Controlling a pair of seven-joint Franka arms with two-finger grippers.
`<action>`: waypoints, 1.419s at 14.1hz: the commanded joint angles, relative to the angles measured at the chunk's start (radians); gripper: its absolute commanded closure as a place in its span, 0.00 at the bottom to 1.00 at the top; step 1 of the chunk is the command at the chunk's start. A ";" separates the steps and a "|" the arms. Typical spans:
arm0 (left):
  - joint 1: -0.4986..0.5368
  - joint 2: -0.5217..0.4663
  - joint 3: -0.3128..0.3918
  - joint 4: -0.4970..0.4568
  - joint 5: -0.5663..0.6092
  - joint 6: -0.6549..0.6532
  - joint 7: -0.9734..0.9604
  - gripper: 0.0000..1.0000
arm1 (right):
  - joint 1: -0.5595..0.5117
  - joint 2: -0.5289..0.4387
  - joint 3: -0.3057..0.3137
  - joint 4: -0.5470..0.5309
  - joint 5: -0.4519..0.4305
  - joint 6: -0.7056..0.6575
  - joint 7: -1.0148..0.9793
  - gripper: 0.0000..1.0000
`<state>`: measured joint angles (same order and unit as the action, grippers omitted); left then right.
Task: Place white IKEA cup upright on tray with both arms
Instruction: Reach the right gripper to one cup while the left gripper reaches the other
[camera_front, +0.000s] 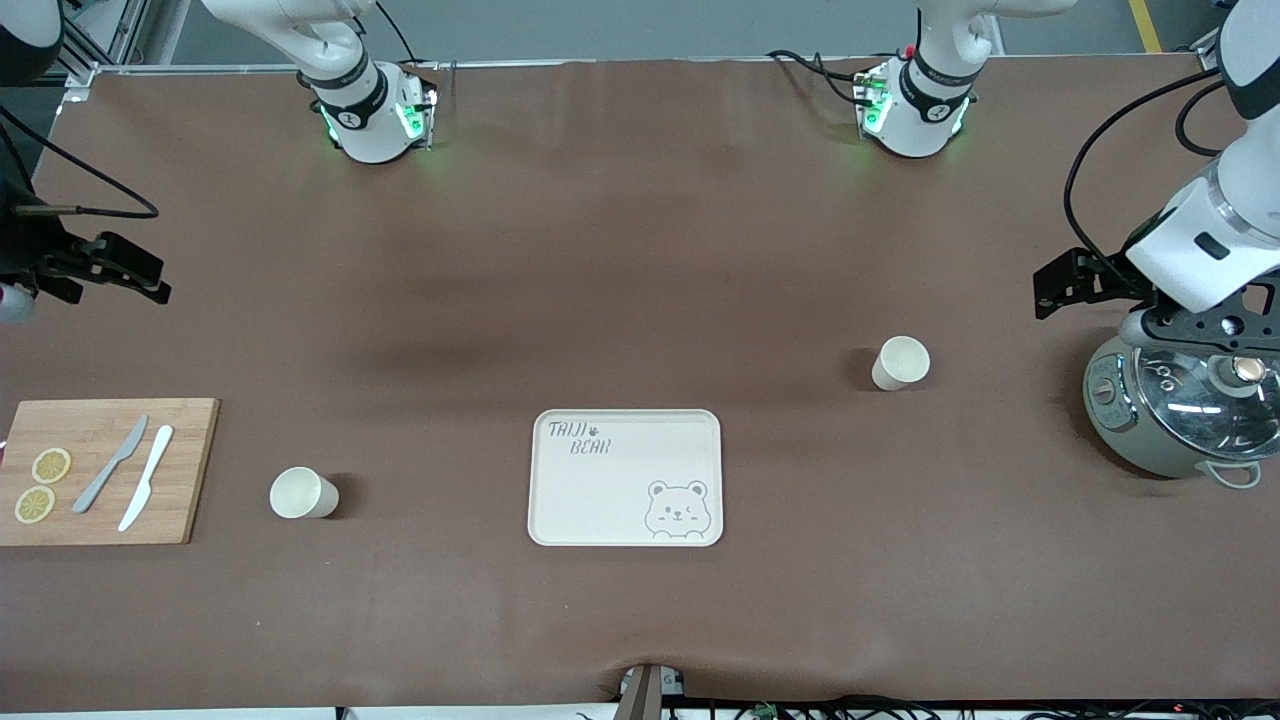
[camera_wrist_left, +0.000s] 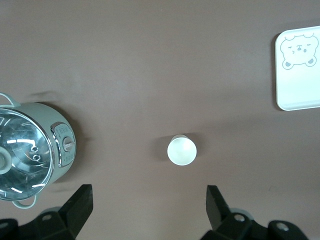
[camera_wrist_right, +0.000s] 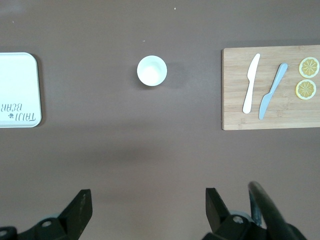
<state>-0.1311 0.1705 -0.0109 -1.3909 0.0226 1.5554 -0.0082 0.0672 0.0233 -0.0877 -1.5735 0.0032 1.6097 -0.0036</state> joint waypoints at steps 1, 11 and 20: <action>-0.002 0.006 -0.004 0.009 0.022 0.009 -0.016 0.00 | -0.001 -0.011 -0.001 -0.046 0.017 0.024 0.004 0.00; 0.004 -0.016 -0.047 -0.092 -0.007 0.049 -0.003 0.00 | 0.008 0.033 0.000 -0.043 0.017 0.091 0.016 0.00; 0.019 -0.203 -0.058 -0.764 -0.010 0.617 0.010 0.00 | 0.025 0.240 0.002 -0.010 0.056 0.277 0.017 0.00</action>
<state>-0.1262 0.0885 -0.0606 -1.9227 0.0183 2.0220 -0.0127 0.0807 0.2064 -0.0837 -1.6157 0.0213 1.8454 -0.0025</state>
